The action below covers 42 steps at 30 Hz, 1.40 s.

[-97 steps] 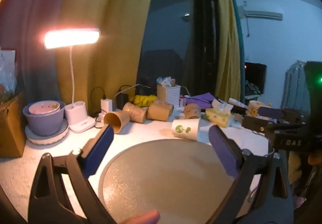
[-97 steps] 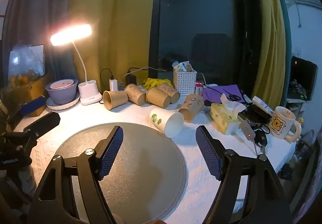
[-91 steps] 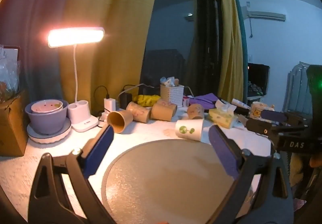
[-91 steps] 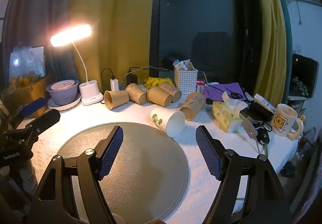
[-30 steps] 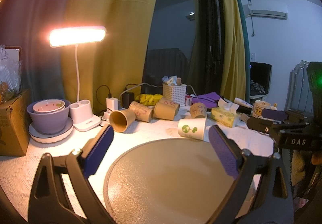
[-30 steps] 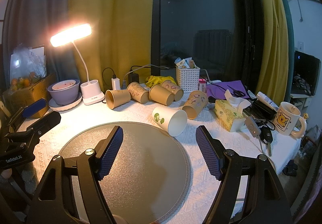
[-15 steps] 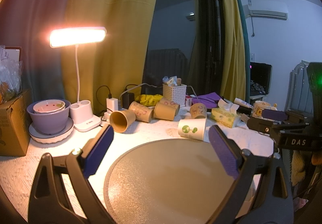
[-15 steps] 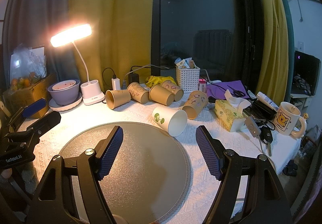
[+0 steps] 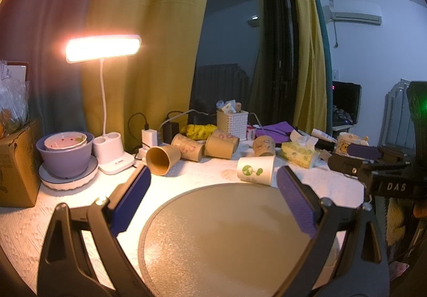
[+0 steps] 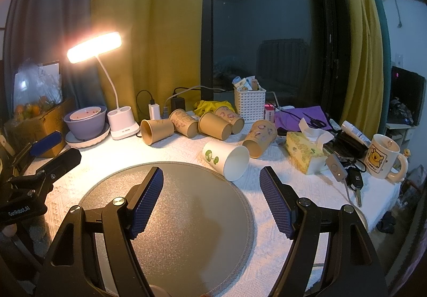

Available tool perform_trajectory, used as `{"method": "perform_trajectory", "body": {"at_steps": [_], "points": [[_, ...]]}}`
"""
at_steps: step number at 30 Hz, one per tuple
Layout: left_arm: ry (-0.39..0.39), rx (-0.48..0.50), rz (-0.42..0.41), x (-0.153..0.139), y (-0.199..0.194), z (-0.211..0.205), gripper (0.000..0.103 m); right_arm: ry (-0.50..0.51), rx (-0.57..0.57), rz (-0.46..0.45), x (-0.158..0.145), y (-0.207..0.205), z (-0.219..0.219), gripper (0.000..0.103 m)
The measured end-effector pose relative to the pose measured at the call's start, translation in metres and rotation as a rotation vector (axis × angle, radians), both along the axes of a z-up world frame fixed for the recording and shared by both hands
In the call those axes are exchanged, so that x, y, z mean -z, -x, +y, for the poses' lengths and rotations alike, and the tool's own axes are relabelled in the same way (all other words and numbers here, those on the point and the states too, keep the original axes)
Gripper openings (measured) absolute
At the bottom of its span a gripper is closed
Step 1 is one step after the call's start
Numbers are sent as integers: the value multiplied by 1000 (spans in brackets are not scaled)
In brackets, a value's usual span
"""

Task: Flip cup upright
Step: 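Move the left gripper to the brown paper cup lying on its side and grasp it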

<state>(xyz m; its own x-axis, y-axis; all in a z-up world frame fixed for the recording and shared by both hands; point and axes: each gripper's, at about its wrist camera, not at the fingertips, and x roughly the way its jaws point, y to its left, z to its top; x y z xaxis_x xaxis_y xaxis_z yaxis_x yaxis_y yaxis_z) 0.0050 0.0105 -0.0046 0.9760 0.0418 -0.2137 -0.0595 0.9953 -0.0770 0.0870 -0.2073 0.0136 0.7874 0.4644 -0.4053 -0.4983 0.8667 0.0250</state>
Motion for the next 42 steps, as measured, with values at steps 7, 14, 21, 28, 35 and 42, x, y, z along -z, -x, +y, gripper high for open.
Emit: {"method": "perform_trajectory", "body": {"at_steps": [7, 14, 21, 28, 35, 42], "points": [[24, 2, 124, 1, -29, 18, 96, -3, -11, 26, 4, -25, 4, 78], [-69, -1, 269, 3, -83, 36, 96, 2, -30, 100, 16, -79, 13, 78], [-88, -3, 374, 9, -148, 62, 96, 15, -46, 180, 32, -132, 29, 78], [-152, -42, 425, 19, -213, 85, 96, 32, -55, 189, 31, -173, 41, 78], [-199, -46, 478, 41, -274, 108, 96, 33, -81, 210, 33, -202, 53, 78], [-213, -29, 553, 69, -307, 118, 96, 27, -76, 247, 41, -213, 54, 78]]}}
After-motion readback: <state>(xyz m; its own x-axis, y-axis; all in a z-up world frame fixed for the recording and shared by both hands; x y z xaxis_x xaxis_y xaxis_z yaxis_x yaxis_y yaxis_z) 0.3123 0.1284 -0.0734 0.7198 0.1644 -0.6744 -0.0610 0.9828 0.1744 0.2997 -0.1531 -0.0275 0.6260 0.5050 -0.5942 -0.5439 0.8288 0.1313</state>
